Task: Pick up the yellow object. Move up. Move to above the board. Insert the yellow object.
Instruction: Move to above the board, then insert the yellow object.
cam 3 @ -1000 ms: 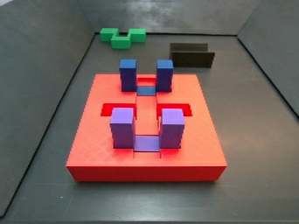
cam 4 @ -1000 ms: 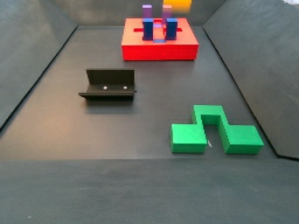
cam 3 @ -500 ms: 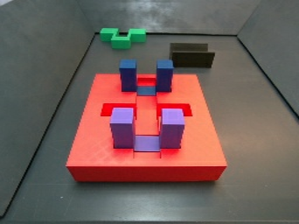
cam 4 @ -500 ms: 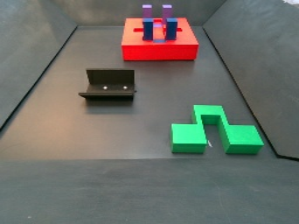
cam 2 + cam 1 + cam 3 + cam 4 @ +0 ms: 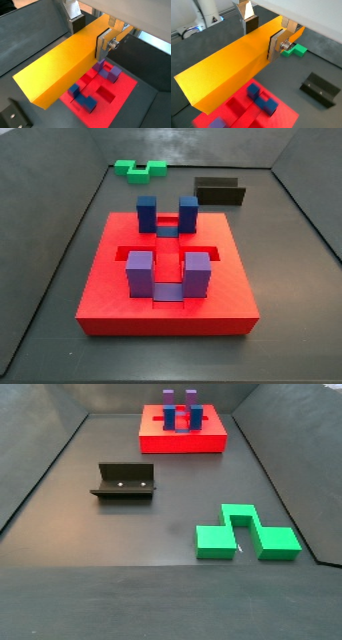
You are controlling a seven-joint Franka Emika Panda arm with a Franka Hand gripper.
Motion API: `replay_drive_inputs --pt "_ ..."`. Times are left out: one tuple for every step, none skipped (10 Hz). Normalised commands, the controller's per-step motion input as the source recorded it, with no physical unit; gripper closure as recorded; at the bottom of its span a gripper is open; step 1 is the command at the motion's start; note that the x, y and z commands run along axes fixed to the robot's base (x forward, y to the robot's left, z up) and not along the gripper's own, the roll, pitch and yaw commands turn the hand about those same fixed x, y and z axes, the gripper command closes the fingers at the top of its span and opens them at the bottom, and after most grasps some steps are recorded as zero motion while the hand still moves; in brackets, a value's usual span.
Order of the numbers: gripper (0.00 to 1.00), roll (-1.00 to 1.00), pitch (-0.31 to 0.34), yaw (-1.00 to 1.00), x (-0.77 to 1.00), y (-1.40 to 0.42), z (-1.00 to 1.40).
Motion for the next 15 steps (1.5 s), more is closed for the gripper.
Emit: replay_drive_inputs --pt "1.00 0.00 0.133 0.01 0.09 -0.22 0.06" --pt "1.00 0.00 0.000 0.00 0.01 0.00 -0.05" --pt "1.00 0.00 0.000 0.00 0.03 0.00 -0.11" --pt "1.00 -0.02 0.000 0.00 0.12 0.00 -0.20" --pt "1.00 0.00 -0.029 0.03 0.29 0.00 -0.48" --pt "1.00 0.02 -0.096 0.09 0.08 -0.03 -0.95" --pt "1.00 0.01 -0.101 0.16 0.05 0.00 -1.00" --pt "1.00 0.02 -0.084 0.16 0.07 -0.01 -1.00" --pt "1.00 0.04 -0.066 0.15 0.03 -0.02 -1.00" --pt "1.00 0.04 -0.071 0.17 0.00 -0.04 -1.00" --pt "1.00 0.07 -0.061 0.16 0.03 -0.08 -1.00" --pt "1.00 0.11 -0.053 0.15 0.00 -0.11 -1.00" --pt "1.00 0.12 -0.056 0.14 0.00 -0.09 -1.00" --pt "1.00 0.15 -0.029 0.08 0.10 -0.08 -0.98" --pt "1.00 0.16 -0.036 0.04 0.11 -0.12 -0.96"
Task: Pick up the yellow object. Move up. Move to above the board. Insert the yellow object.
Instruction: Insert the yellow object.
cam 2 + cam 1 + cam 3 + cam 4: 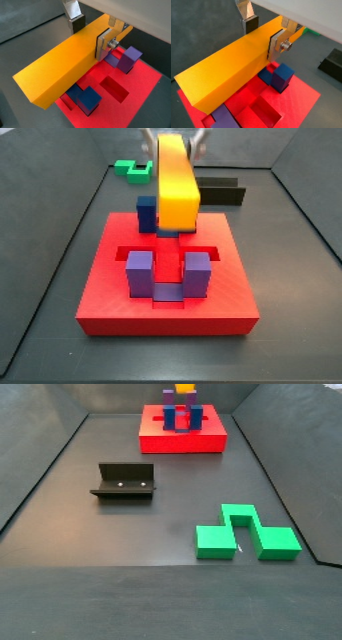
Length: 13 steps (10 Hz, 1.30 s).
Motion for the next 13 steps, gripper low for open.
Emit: replay_drive_inputs --pt "1.00 0.11 -0.067 0.01 0.07 -0.09 -0.85" --pt "1.00 0.07 -0.084 0.00 0.02 -0.05 -0.58" --pt "1.00 0.00 -0.101 0.00 -0.01 0.00 -0.35" --pt "1.00 0.00 -0.090 0.00 -0.04 0.00 -0.20" --pt "1.00 0.00 -0.079 0.00 0.00 0.00 -0.17" --pt "1.00 0.00 -0.060 0.00 -0.08 0.00 -0.09" --pt "1.00 0.00 -0.049 0.00 -0.18 0.00 0.00" --pt "1.00 -0.01 -0.140 0.00 -0.33 -0.02 0.11" --pt "1.00 -0.04 -0.171 0.00 -0.36 -0.07 0.13" --pt "1.00 -0.02 -0.151 0.00 -0.21 -0.14 0.10" --pt "1.00 0.00 -0.017 0.05 0.18 -0.18 0.00" --pt "1.00 0.04 0.000 0.07 0.23 -0.10 -0.01" --pt "1.00 0.05 0.000 0.06 0.24 -0.05 -0.05"
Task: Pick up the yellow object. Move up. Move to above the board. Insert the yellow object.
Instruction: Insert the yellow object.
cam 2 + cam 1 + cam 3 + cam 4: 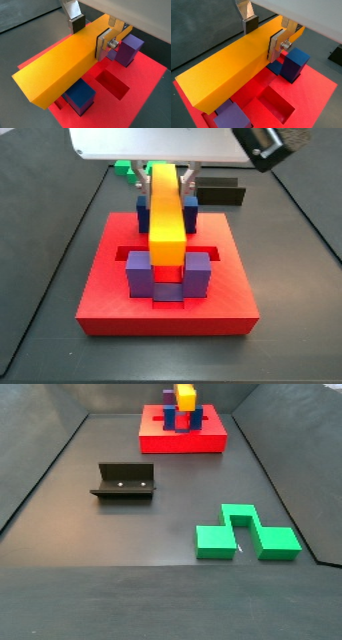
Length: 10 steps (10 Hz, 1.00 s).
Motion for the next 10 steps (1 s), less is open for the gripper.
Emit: replay_drive_inputs --pt "1.00 0.03 0.000 0.05 0.27 -0.06 -0.03" --pt "1.00 0.02 0.000 0.03 0.15 -0.07 0.00" --pt "1.00 0.02 0.000 0.00 0.04 -0.09 0.00" --pt "1.00 0.03 0.000 0.00 0.00 -0.09 -0.03" --pt "1.00 0.05 0.000 0.00 -0.04 -0.07 -0.04" --pt "1.00 0.04 0.000 0.00 -0.02 -0.08 -0.05" --pt "1.00 0.05 0.000 0.00 0.00 -0.09 -0.06" --pt "1.00 0.07 0.000 0.00 0.08 -0.07 -0.10" --pt "1.00 0.08 0.000 0.00 0.04 -0.05 -0.14" --pt "1.00 0.09 0.000 0.00 0.04 -0.05 -0.16"
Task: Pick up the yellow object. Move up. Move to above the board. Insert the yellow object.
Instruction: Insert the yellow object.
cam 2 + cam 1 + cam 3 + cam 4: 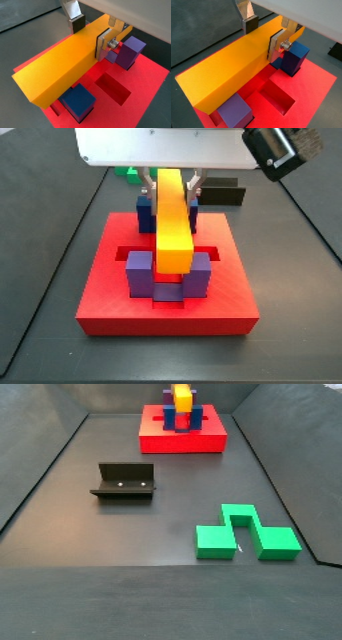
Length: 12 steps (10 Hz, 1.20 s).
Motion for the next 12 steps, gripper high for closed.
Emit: replay_drive_inputs --pt "1.00 0.12 0.000 0.00 0.01 -0.03 -0.17" --pt "1.00 0.12 0.000 0.00 0.00 -0.03 -0.17" --pt "1.00 0.12 0.000 0.00 0.00 -0.02 -0.16" --pt "1.00 0.12 0.000 0.00 0.00 -0.03 -0.14" --pt "1.00 0.11 0.006 0.00 0.00 0.00 -0.08" --pt "1.00 0.10 0.020 0.00 0.00 0.00 -0.05" --pt "1.00 0.16 0.034 0.00 0.01 -0.02 -0.05" --pt "1.00 0.24 0.060 0.00 0.07 -0.07 -0.05" --pt "1.00 0.27 0.099 0.00 0.17 -0.10 -0.06" --pt "1.00 0.26 0.114 0.00 0.23 -0.16 -0.02" --pt "1.00 0.28 0.119 0.00 0.25 -0.23 0.00" --pt "1.00 0.28 0.106 0.00 0.20 -0.23 -0.04"
